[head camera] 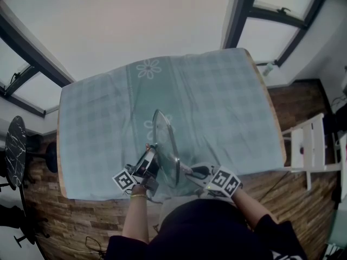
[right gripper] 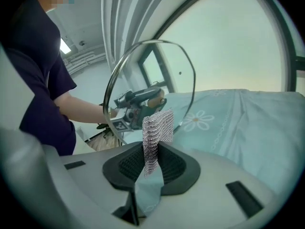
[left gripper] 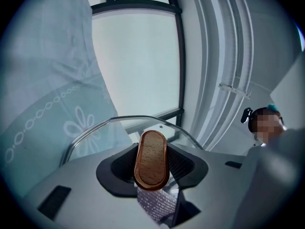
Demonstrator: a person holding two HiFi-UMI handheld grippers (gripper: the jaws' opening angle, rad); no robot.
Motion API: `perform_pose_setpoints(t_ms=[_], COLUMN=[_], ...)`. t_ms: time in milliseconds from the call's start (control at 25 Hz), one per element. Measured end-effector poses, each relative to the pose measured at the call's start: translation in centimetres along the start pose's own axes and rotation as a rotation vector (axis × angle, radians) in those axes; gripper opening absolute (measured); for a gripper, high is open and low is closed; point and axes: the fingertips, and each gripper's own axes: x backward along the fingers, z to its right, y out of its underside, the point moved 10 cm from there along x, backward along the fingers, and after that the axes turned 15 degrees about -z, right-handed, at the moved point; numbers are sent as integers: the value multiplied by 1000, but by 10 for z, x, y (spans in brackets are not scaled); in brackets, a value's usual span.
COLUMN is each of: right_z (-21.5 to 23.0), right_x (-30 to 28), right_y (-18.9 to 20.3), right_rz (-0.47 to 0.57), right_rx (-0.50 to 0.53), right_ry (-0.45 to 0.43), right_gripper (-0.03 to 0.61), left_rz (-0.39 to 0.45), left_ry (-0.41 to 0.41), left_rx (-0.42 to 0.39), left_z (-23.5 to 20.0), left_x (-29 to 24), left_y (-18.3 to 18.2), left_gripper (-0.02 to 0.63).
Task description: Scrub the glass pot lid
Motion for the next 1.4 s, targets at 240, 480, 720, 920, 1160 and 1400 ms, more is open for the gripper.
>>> perform_pose_setpoints(t_ms=[240,480,720,920,1160,1400], right_z=[24,36,40,46,51,51], right_x=[24,35,43,50,58,59], right_y=[6,8,9,13,20,20], right_rz=[103,137,175,193,218,231], right_rx=[-152,-175,-257,-274,-317,-329], right_ry=[137,196,233,265,296,309], right_gripper=[75,75,75,75,75,75], left_rz=[-84,-172,-282,-347,-409,-483], left_ry=[-185,-346,-518,-602,-695,-796], left_rx=[-122,-244,-320,-357,-402,-437], left_z=[4,6,0,-6,-14,-25], left_x=[10,15,11,2,-17,-32], left_y=[-13,-20,-15,-10,-2,11], left_gripper=[170,170,170,170,170,170])
